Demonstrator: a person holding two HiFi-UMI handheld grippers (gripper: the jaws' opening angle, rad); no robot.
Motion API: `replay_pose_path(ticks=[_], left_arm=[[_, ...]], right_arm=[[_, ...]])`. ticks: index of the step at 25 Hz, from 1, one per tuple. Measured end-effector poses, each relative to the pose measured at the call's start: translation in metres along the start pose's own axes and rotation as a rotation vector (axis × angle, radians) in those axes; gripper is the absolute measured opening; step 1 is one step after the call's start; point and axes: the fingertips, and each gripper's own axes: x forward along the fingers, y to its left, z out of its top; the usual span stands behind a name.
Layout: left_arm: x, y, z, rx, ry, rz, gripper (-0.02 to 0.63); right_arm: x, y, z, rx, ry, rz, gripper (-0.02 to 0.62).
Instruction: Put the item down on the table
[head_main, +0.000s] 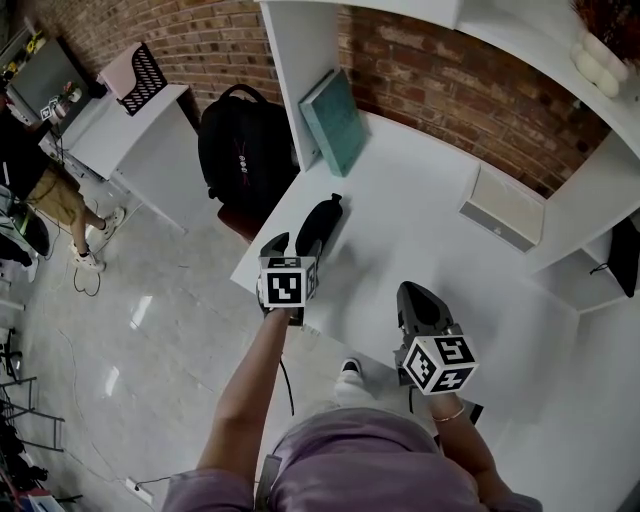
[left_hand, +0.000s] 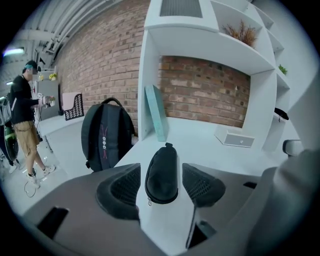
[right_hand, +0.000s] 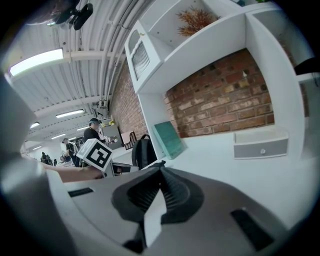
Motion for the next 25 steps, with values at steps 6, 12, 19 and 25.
replay_pose_path(ticks=[6,12,19,25], left_arm=[[-0.022,0.005,-0.001,-0.039,-0.047,-0.001,0.214],[-0.044,0.006,-0.009,-0.080,-0.069,-0.011,0.174],[-0.069,0.009,-0.017,-0.107,-0.103,-0.016,0.125],[-0.088,0.012,-0.022,-0.111,-0.129,-0.012,0.075]], right_arm=[[-0.001,0.011,0.002,-0.010,-0.003,0.014,0.002],[-0.002,0.020,-0.001,-0.014,0.002,0.027,0.002],[-0.002,0.031,-0.001,-0.016,0.003,0.039,0.002],[0.000,0.040,-0.002,-0.024,0.006,0.051,0.002]])
